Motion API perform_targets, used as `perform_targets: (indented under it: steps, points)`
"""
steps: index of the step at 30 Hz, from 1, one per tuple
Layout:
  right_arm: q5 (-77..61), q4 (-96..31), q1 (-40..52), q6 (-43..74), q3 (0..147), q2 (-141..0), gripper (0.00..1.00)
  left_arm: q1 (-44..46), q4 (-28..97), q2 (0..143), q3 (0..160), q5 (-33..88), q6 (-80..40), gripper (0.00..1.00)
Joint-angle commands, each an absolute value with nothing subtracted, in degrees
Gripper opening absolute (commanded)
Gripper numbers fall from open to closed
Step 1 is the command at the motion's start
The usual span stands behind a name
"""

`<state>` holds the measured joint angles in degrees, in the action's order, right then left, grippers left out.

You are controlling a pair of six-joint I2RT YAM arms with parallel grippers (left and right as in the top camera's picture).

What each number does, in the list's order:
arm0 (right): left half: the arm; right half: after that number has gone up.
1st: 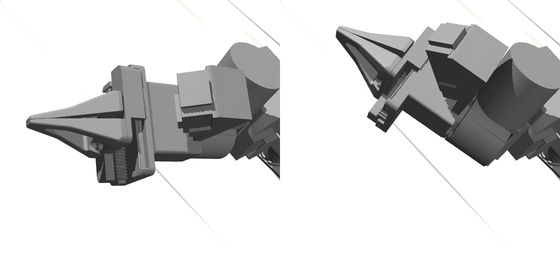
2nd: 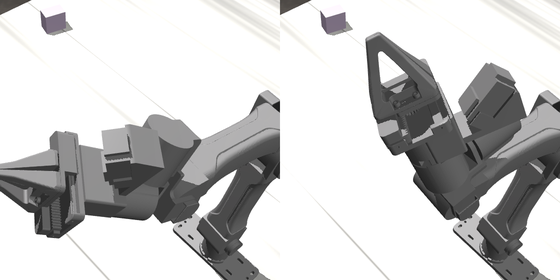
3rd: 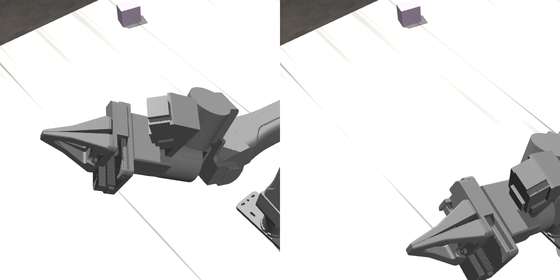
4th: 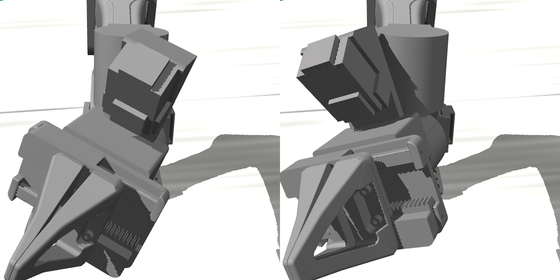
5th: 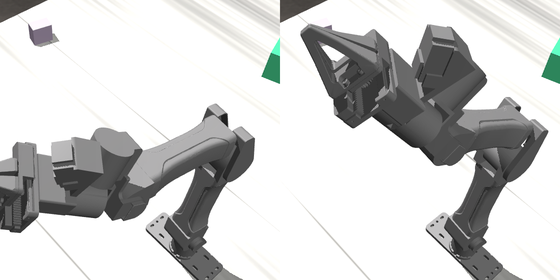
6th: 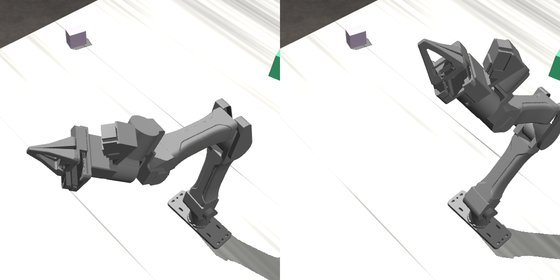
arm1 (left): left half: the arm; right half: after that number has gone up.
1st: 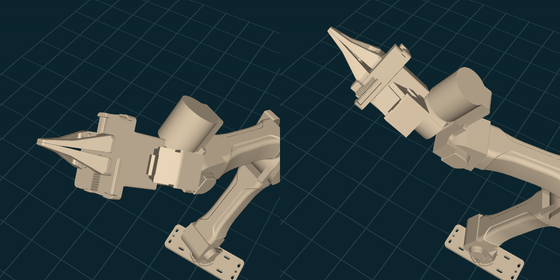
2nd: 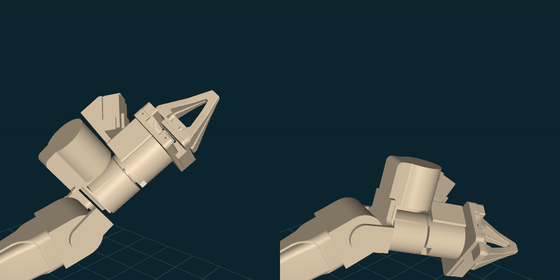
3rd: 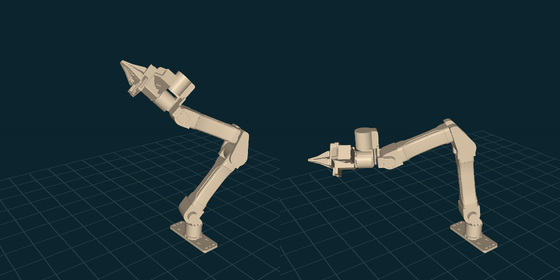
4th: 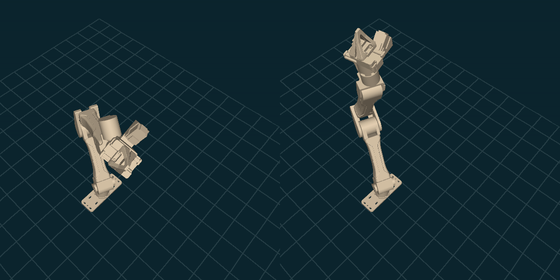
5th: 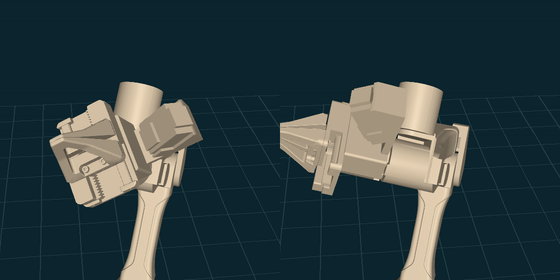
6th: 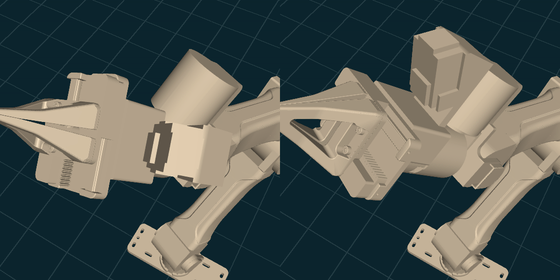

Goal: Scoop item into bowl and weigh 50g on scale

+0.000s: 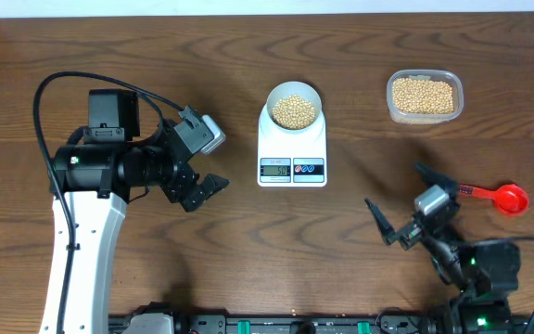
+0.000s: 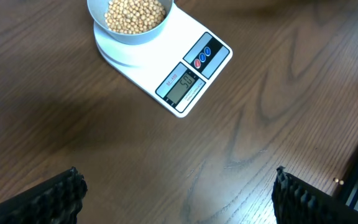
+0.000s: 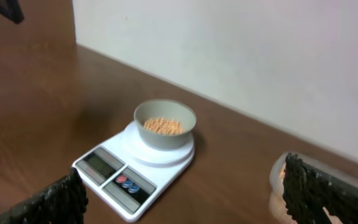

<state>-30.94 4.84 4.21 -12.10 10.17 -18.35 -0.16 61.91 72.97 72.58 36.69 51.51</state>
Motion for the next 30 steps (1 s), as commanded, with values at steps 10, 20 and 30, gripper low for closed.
perform_targets:
  steps: [10,20,30]
  points:
    - [-29.9,7.1,4.6,-14.4,1.6,-5.3,0.99,-0.4,62.1,73.3,73.7,36.4,52.5,0.98]
    - [-30.2,7.2,4.6,-14.4,0.3,-1.4,0.99,-0.4,62.1,73.3,73.7,36.4,52.5,0.98]
    - [-30.3,7.1,4.6,-14.4,0.3,-0.3,0.99,-0.4,62.1,73.3,73.7,36.4,52.5,0.98]
